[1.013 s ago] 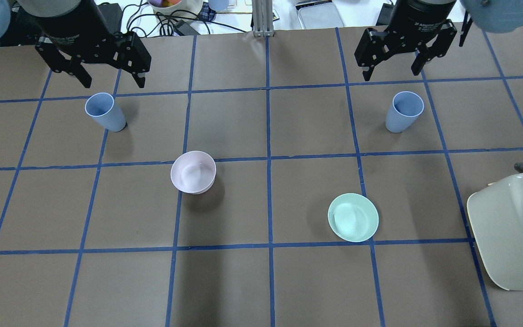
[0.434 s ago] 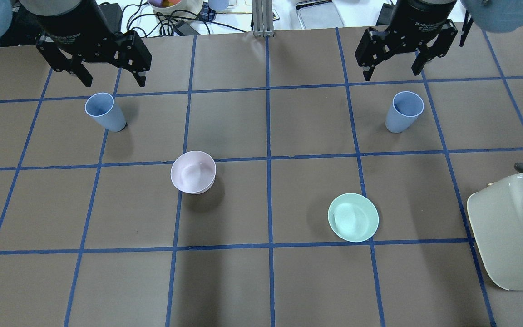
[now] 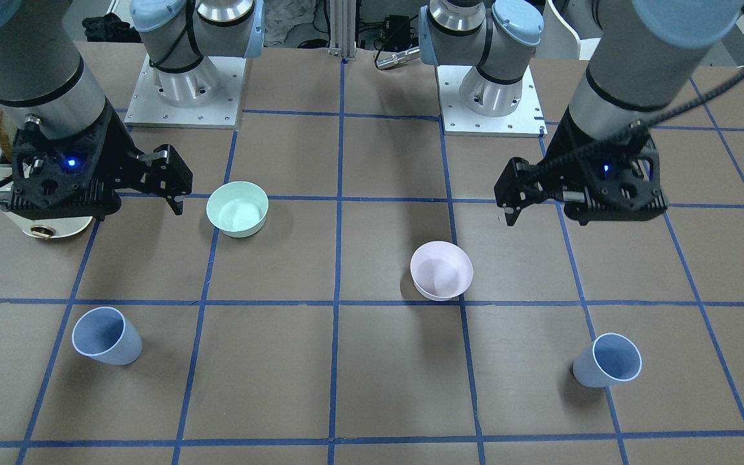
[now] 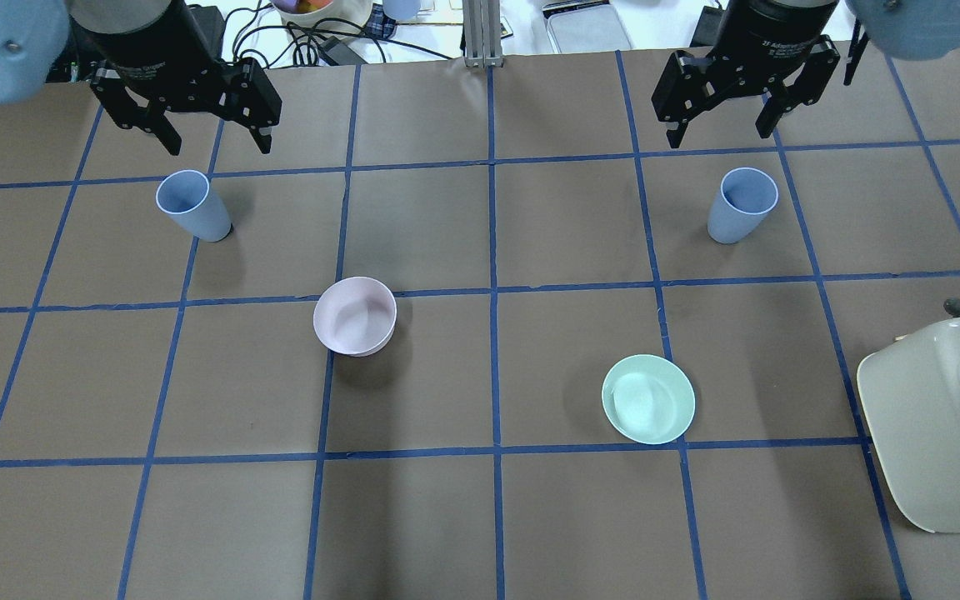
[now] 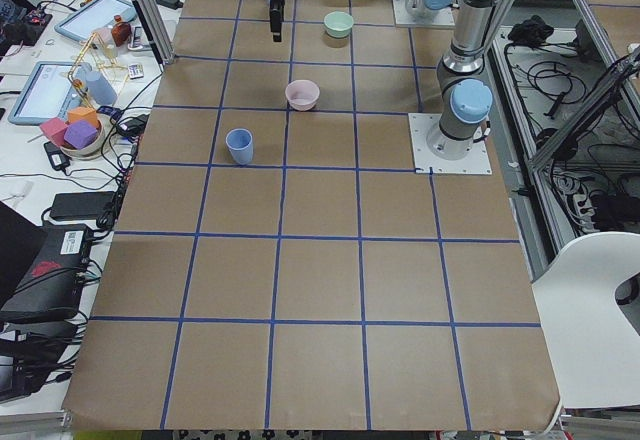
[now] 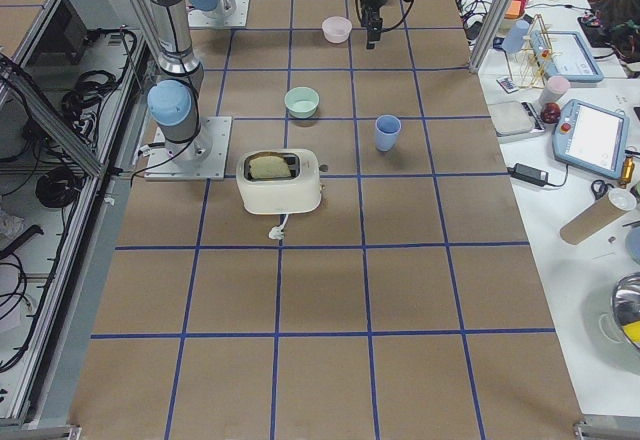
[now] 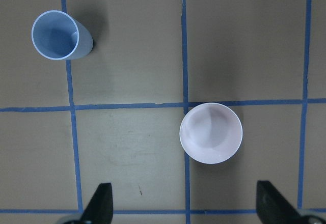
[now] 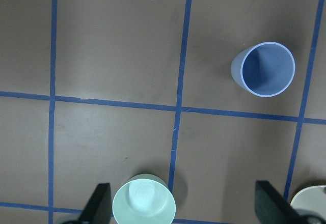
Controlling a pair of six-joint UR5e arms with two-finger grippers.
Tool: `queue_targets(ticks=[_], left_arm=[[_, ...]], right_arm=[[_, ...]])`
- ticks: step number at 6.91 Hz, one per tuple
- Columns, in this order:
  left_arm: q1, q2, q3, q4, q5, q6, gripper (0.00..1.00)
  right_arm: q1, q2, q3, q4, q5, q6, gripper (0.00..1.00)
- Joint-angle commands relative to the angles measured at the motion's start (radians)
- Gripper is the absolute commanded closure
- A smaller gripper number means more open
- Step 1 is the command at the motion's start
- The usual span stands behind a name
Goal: Stack blue cups with both arms
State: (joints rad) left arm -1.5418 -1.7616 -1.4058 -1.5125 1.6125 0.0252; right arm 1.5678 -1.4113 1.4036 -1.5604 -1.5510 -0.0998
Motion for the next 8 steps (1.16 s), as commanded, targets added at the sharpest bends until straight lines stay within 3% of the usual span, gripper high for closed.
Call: queue_targets(ticks=[1, 4, 5, 6, 7, 8], left_arm=[[0.072, -0.160, 0.010, 0.061, 0.004, -0.004, 0.00], [0.147, -0.301, 0.005, 0.153, 0.024, 0.007, 0.04], [0.163, -0.326, 0.013, 0.205, 0.094, 0.016, 0.04], [0.164, -0.350, 0.011, 0.250, 0.096, 0.021, 0.06], [0.166, -0.363, 0.010, 0.261, 0.098, 0.033, 0.27], [0.166, -0.369, 0.010, 0.264, 0.098, 0.035, 0.38]], right_arm=[[0.000, 0.000, 0.000, 0.000, 0.000, 0.000, 0.00], [0.000, 0.000, 0.000, 0.000, 0.002, 0.000, 0.00], [0.000, 0.000, 0.000, 0.000, 0.002, 0.000, 0.00], [0.000, 0.000, 0.000, 0.000, 0.000, 0.000, 0.00], [0.000, 0.000, 0.000, 0.000, 0.000, -0.001, 0.00], [0.000, 0.000, 0.000, 0.000, -0.001, 0.000, 0.00]])
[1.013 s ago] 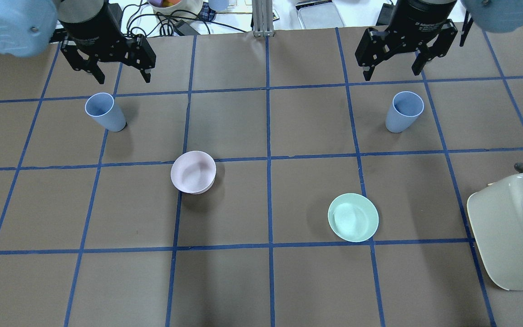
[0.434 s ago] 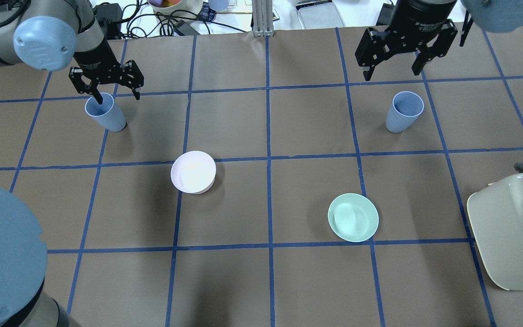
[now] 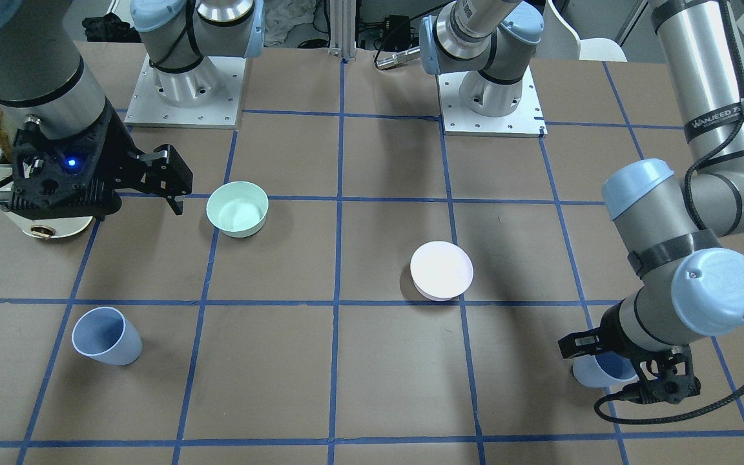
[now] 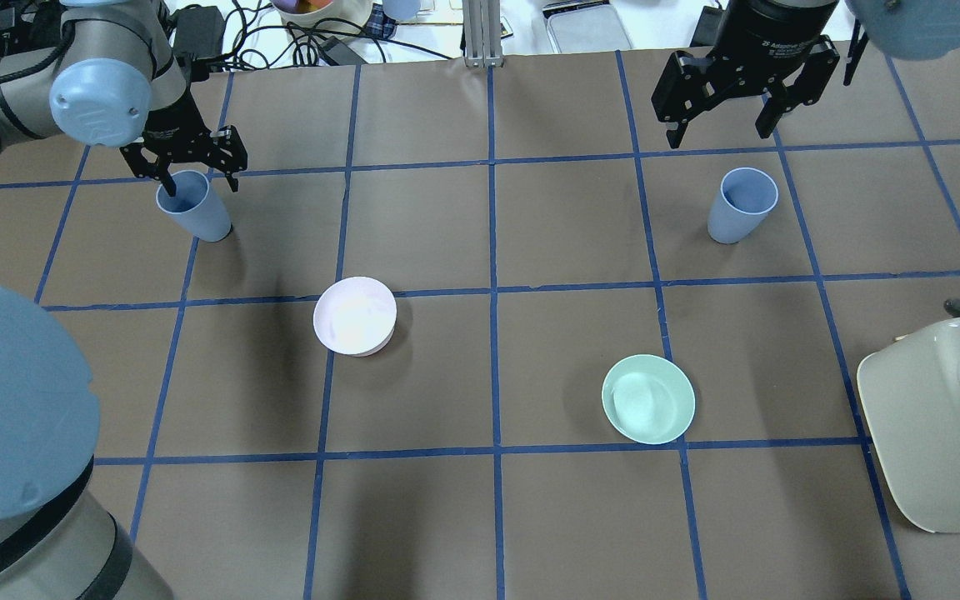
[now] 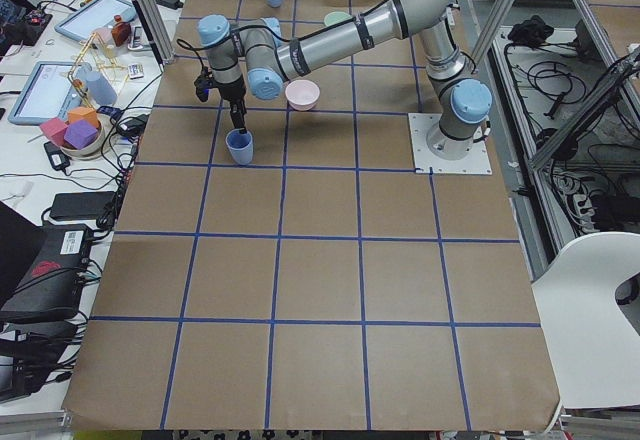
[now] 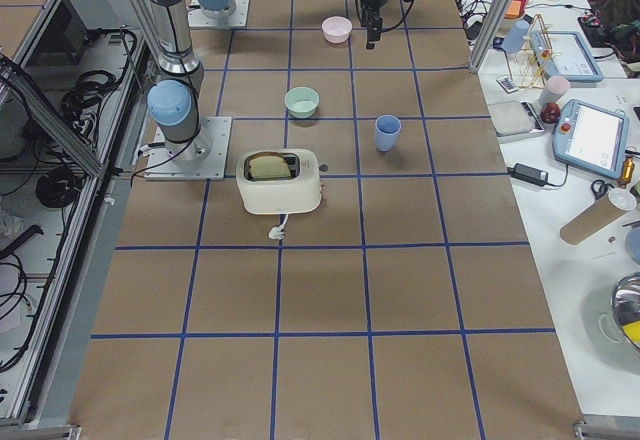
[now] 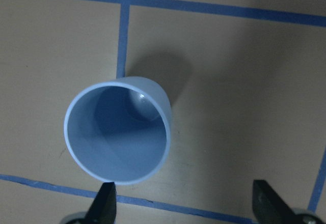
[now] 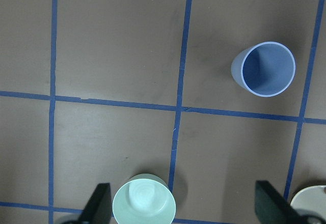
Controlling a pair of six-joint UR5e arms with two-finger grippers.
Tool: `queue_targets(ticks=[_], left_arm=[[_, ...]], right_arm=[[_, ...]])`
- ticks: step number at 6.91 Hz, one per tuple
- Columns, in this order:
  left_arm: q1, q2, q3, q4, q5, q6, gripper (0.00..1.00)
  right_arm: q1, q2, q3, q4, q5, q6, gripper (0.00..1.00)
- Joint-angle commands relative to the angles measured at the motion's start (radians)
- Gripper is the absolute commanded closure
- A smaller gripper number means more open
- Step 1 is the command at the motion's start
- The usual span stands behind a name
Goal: Stack blue cups with both arms
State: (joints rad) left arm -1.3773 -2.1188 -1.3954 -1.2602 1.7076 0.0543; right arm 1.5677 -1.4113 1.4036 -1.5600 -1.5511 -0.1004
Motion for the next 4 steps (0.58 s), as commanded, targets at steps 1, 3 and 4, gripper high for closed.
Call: queue_targets(ticks=[1, 3, 4], left_arm=[[0.001, -0.012, 0.000, 0.012, 0.003, 0.007, 0.53], [0.000, -0.021, 0.000, 0.016, 0.003, 0.006, 0.81], [-0.003, -0.018, -0.002, 0.018, 0.001, 0.006, 1.00]], right_arm=[[0.000, 0.000, 0.000, 0.000, -0.001, -0.001, 0.00], [0.000, 0.008, -0.006, -0.002, -0.003, -0.013, 0.00], [-0.011, 0.009, -0.011, -0.002, -0.007, -0.048, 0.00]])
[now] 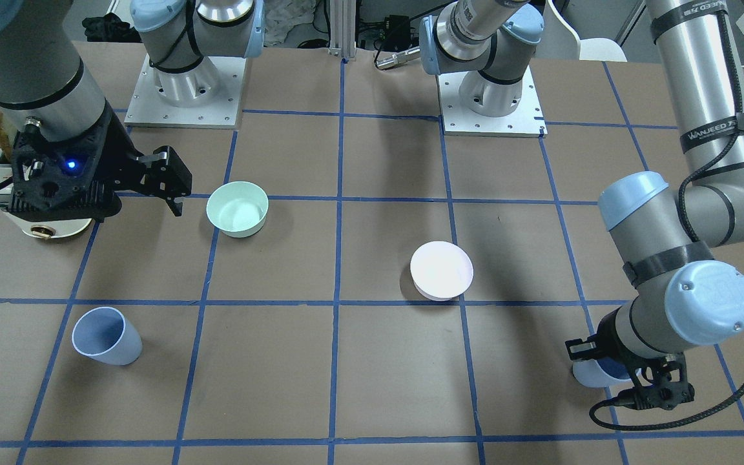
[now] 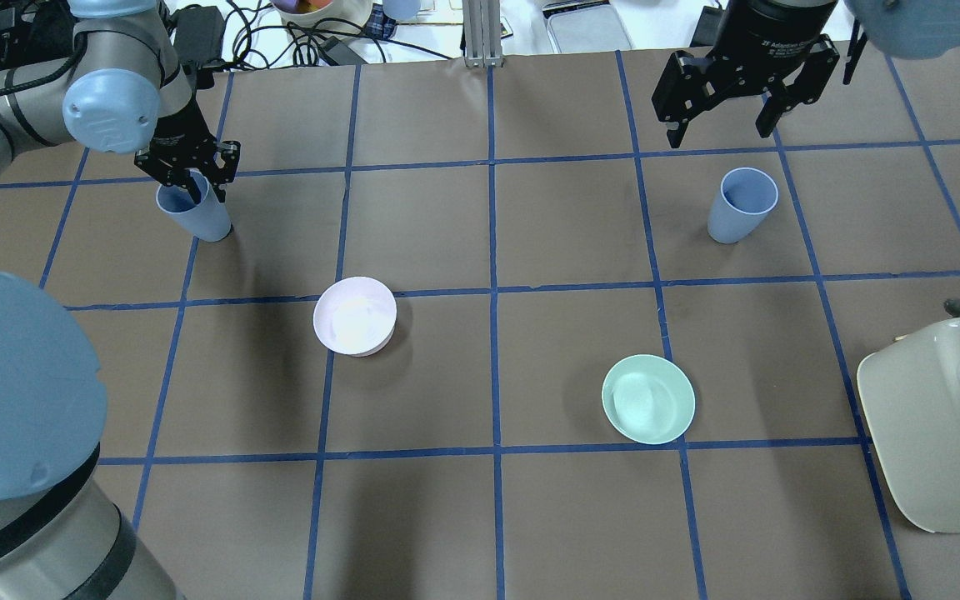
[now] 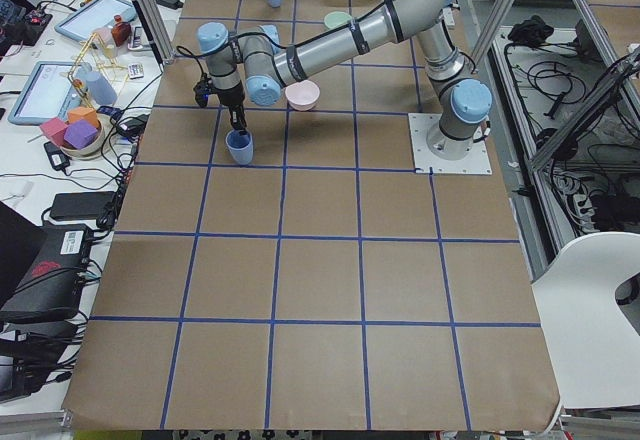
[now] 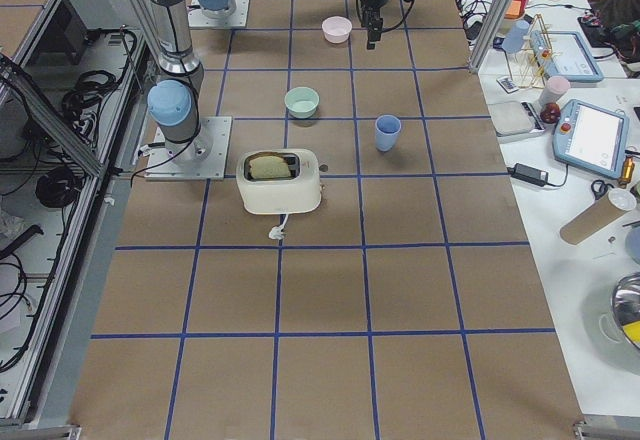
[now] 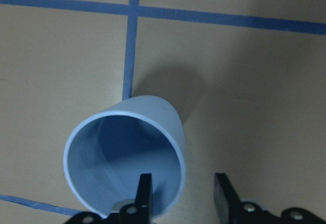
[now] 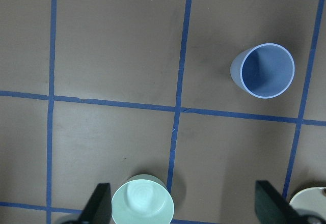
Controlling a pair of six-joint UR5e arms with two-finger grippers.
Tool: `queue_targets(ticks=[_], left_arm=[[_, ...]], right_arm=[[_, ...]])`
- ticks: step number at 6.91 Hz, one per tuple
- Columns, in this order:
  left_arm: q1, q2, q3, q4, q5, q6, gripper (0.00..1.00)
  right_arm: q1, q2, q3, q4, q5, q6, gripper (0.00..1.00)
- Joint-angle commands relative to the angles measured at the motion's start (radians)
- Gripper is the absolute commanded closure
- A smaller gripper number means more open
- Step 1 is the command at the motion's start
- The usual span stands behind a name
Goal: Stack blue cups with both arms
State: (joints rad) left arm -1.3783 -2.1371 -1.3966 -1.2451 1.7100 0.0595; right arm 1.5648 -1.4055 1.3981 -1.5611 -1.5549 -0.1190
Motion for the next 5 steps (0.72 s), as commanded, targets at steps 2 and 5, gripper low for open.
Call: queue_targets(ticks=[2, 5], left_arm=[[-0.049, 0.063, 0.002, 0.000, -0.045, -0.007, 1.00], [-0.281, 0.124, 0.005, -0.008, -0.142, -0.122, 1.00]], right_arm=[[-0.087, 0.034, -0.007, 0.000, 0.003, -0.033, 0.00], [-0.245, 0.136, -0.005, -0.080, 0.001, -0.149, 0.00]])
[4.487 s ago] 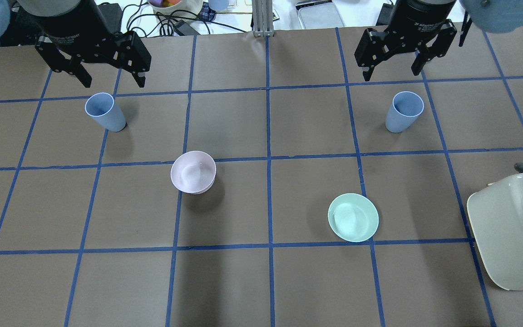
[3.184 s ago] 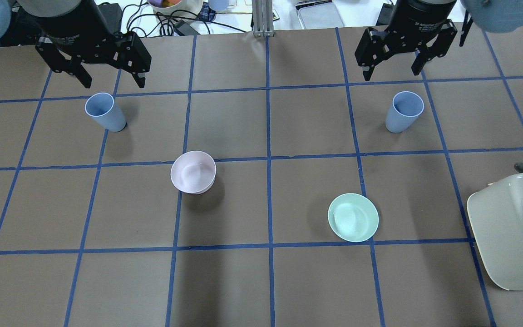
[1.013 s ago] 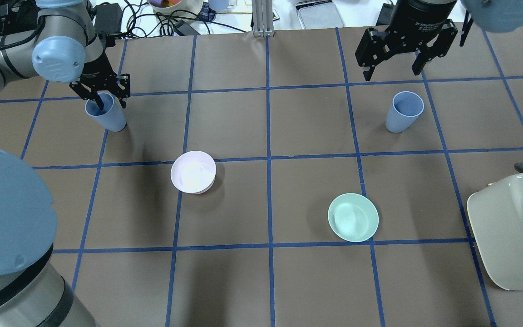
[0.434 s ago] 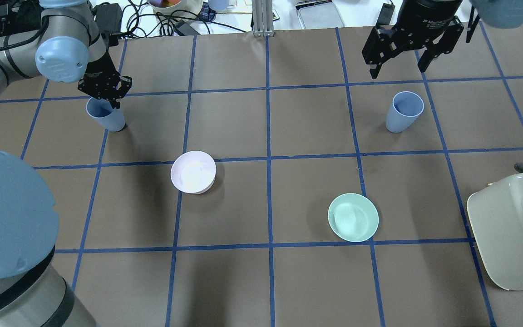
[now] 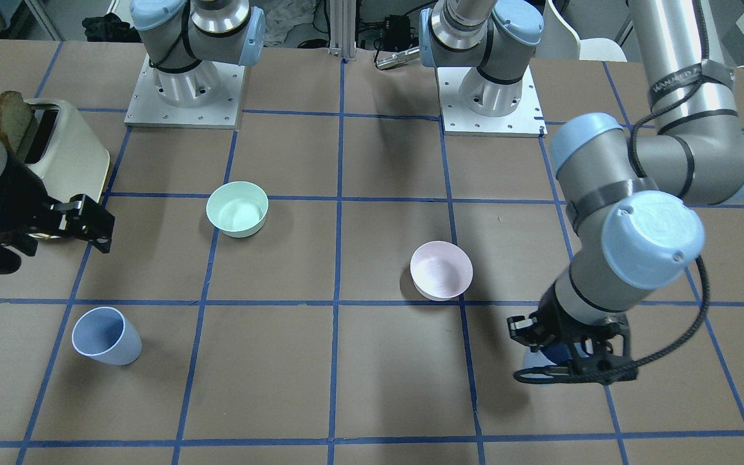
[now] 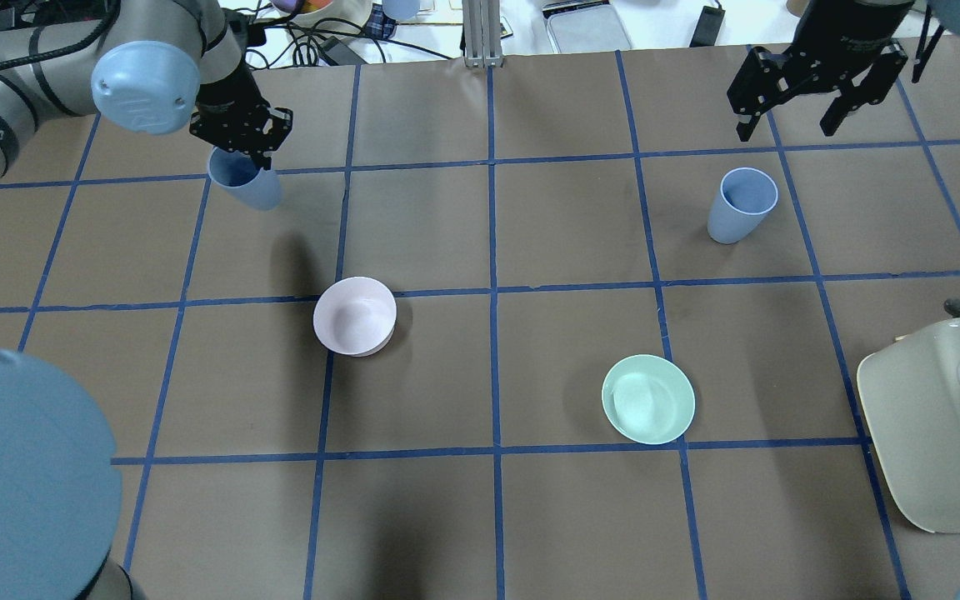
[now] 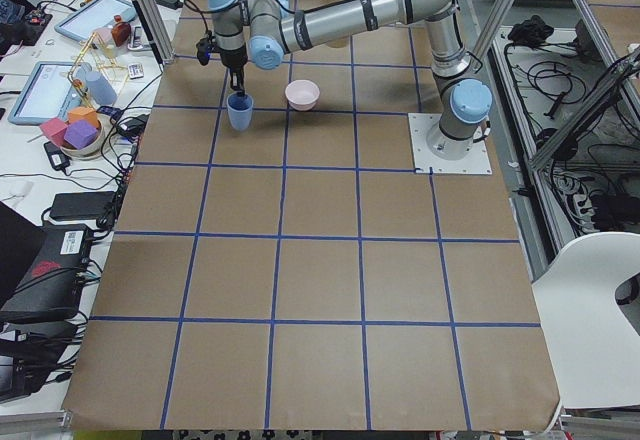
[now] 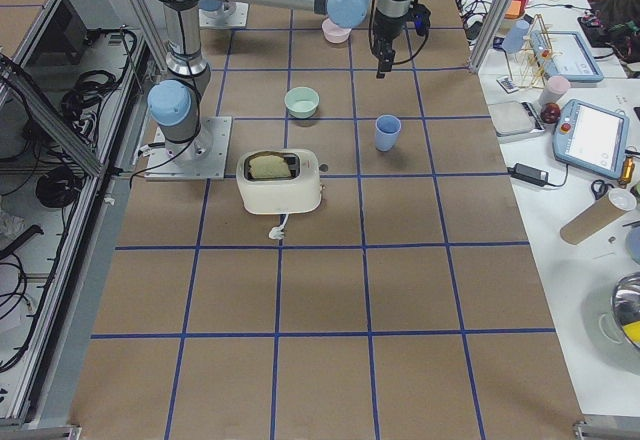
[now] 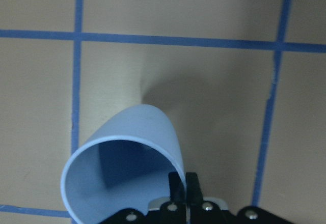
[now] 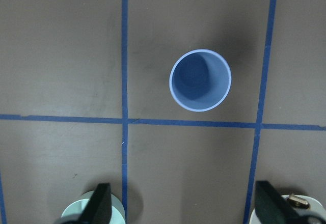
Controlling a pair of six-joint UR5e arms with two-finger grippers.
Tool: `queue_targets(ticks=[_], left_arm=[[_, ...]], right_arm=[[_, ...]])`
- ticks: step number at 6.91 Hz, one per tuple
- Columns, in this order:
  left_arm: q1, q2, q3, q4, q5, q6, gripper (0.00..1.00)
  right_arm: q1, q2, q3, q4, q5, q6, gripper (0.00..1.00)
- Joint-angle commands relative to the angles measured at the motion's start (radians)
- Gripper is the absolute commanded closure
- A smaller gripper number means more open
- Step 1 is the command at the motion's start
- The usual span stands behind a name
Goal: Stack blue cups with both arms
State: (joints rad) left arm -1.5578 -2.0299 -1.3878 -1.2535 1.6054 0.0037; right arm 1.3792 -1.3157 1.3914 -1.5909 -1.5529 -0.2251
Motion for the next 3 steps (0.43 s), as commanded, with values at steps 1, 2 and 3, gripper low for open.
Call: queue_targets(ticks=[1, 2, 3], left_arm=[[-0.173, 0.007, -0.002, 0.009, -0.041, -0.155, 1.00], [-0.251, -0.012, -0.007, 0.011, -0.038, -0.257, 1.00], [-0.336, -0.018, -0.007, 0.035, -0.036, -0.418, 1.00]], right_arm=[[-0.080, 0.084, 0.009, -0.069, 0.010, -0.065, 0.00], [-0.081, 0.139, 0.012, -0.165, 0.007, -0.068, 0.00], [-0.082, 0.166, 0.018, -0.172, 0.011, -0.066, 0.00]])
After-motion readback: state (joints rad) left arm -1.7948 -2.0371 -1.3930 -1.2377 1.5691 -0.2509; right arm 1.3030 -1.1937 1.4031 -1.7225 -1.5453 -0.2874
